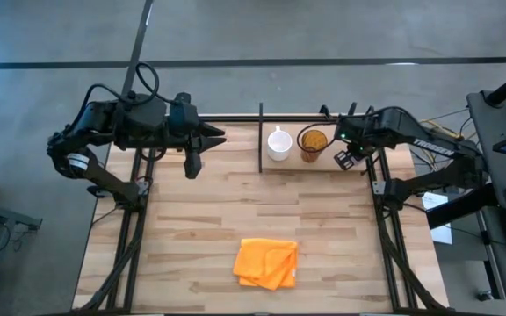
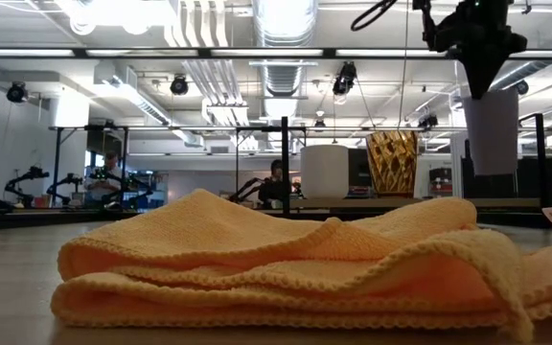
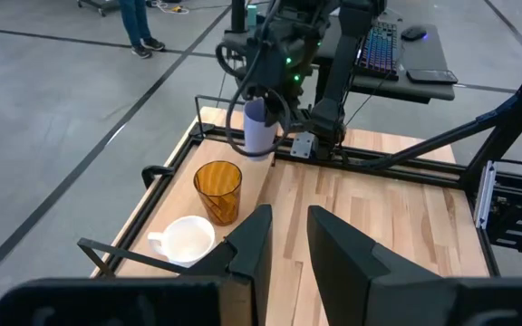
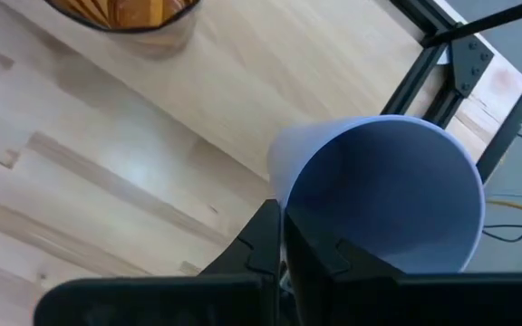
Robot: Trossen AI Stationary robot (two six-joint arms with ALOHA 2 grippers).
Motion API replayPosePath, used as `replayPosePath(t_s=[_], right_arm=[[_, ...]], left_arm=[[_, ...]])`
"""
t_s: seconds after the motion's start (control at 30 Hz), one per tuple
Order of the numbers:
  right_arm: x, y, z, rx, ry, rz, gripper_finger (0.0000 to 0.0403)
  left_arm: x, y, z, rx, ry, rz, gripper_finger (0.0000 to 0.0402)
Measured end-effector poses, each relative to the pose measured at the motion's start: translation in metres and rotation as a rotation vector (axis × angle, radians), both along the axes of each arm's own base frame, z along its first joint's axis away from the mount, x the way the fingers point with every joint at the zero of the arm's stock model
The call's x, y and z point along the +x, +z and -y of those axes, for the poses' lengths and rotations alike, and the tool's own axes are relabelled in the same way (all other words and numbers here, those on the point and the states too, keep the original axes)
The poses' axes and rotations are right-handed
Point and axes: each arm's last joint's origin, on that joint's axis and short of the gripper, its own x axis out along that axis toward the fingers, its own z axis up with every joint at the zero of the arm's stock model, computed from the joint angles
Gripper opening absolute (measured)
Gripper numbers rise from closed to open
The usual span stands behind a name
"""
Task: Stack small to large cups/mugs on shelf
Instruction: Put the purple cup on the shelf
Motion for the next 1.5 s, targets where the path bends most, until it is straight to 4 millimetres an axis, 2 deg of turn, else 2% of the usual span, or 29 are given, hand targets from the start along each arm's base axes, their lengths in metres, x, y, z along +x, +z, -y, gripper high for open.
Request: replayPosePath(t_s=[0.33,0.77,1.5], right_arm=[[0.010,-0.014,0.011,0.003,0.019,0.086,0.0008],[0.002,-0.015,0.029,0.000,-0.020,0.062,0.0008],[0.007,-0.020,0.037,0.044,-0.003,0.087,0.0008]], left_arm=[[0.000,0.000,0.000,0.000,0.000,0.004,0.0061],[0.000,0.000,0.000,-0.001,0.000,0.005,0.0061],[0.000,0.000,0.000,0.000,0.000,0.002,0.0061]])
